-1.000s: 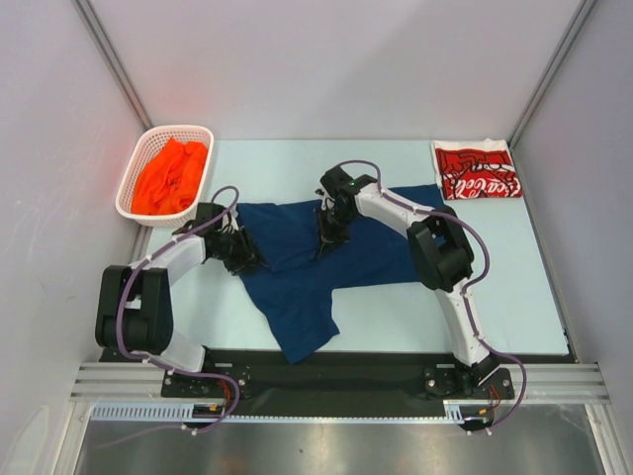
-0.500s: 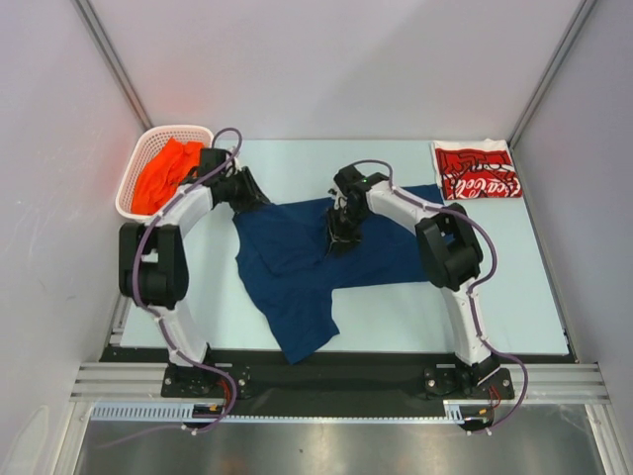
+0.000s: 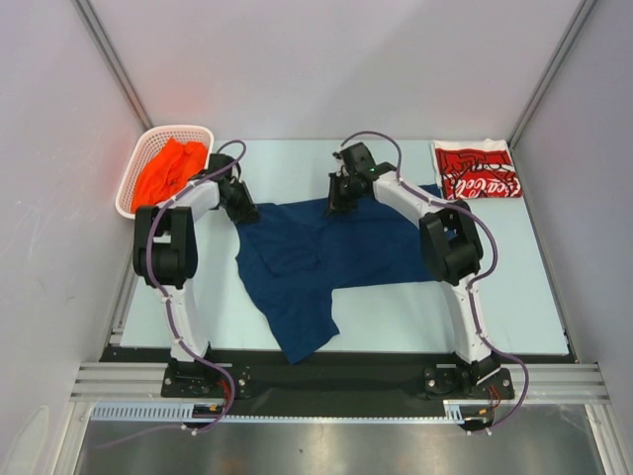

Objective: Fold and stack the t-shirts
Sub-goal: Fold the tshirt

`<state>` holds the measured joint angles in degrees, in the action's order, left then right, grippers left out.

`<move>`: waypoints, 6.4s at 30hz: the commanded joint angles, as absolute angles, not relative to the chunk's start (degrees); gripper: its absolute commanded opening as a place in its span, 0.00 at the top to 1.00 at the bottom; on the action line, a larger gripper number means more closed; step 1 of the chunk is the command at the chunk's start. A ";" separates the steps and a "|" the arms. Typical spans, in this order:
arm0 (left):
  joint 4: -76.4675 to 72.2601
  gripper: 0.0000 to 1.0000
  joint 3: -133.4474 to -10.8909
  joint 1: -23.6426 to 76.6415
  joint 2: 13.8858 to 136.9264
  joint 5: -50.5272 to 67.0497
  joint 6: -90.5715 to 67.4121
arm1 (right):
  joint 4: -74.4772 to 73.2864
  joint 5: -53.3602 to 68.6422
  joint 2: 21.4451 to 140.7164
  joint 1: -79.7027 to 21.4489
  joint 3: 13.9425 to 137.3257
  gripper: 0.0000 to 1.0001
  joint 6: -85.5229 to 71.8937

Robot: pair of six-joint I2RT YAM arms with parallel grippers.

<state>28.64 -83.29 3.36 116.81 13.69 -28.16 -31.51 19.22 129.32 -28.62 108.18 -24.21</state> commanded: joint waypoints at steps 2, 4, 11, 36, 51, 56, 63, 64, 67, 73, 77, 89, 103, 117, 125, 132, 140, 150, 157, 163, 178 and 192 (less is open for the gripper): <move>33.22 0.72 -88.68 2.37 119.43 9.41 -26.02 | -24.87 21.87 132.09 -31.02 109.24 1.00 -23.02; 33.57 0.72 -89.38 1.85 120.23 9.05 -25.58 | -25.57 22.24 133.15 -31.29 109.86 1.00 -24.26; 36.02 0.71 -93.86 0.18 124.45 9.32 -22.42 | -29.61 14.63 138.68 -30.94 113.72 1.00 -23.82; 22.88 0.48 -55.51 5.01 82.64 29.61 -26.62 | -24.90 33.12 116.46 -32.61 86.61 0.51 -26.79; 14.50 0.48 -46.67 7.47 85.78 27.43 -27.95 | -16.61 39.46 118.04 -29.97 82.62 0.57 -34.37; 16.27 0.48 -47.11 7.56 87.01 25.31 -26.63 | -15.74 39.64 118.39 -30.06 81.65 0.57 -34.72; 14.68 0.47 -47.20 8.88 90.44 26.81 -28.83 | -12.40 42.36 120.84 -30.06 81.65 0.55 -38.23; 14.24 0.46 -47.11 9.05 90.53 26.89 -28.92 | -12.22 42.54 121.28 -30.06 82.09 0.54 -38.41; 13.98 0.47 -47.29 9.05 91.49 27.77 -29.09 | -12.83 42.28 122.17 -29.88 82.62 0.54 -38.23; 13.71 0.57 -48.42 8.96 93.16 28.65 -29.45 | -14.76 42.45 124.62 -29.80 84.37 0.58 -36.92; 14.41 0.69 -49.13 8.96 93.08 29.53 -29.44 | -14.33 43.59 125.07 -29.88 85.08 0.64 -37.00; 21.97 1.00 -49.48 8.09 88.87 30.59 -30.76 | -17.83 47.19 125.94 -28.92 87.01 1.00 -35.42; 27.50 0.50 -50.44 7.12 88.77 21.90 -28.66 | -34.71 34.99 125.96 -29.89 92.99 0.62 -25.14; 29.01 0.57 -70.28 3.78 93.94 16.08 -24.08 | -43.23 6.00 115.58 -15.74 95.97 0.48 -22.68; 27.41 0.73 -81.29 3.60 111.25 12.93 -27.86 | -47.28 -3.41 116.98 -7.05 101.42 0.47 -21.09; 29.44 0.76 -87.35 2.47 120.93 9.76 -27.69 | -47.11 -3.61 111.54 -0.71 95.81 0.47 -20.83; 39.63 0.74 -99.39 0.18 131.82 11.42 -21.89 | -50.36 -3.79 106.44 1.75 88.00 0.47 -23.64; 42.80 0.56 -104.60 -4.31 125.54 10.72 -19.33 | -52.03 -0.88 91.41 5.53 69.37 0.47 -26.98; 42.63 0.52 -95.12 1.21 109.98 13.09 -20.04 | -46.42 4.56 89.12 8.44 59.43 0.51 -27.25; 40.78 0.51 -77.63 7.55 92.13 16.09 -21.53 | -40.53 7.47 90.09 8.44 55.73 0.54 -28.21; 47.19 0.54 -51.68 16.52 61.89 10.20 -22.50 | -33.84 8.70 98.16 3.08 64.39 0.69 -27.33; 50.36 0.53 -47.46 16.87 56.16 11.07 -23.90 | -42.36 3.70 100.30 -0.97 73.24 0.58 -27.95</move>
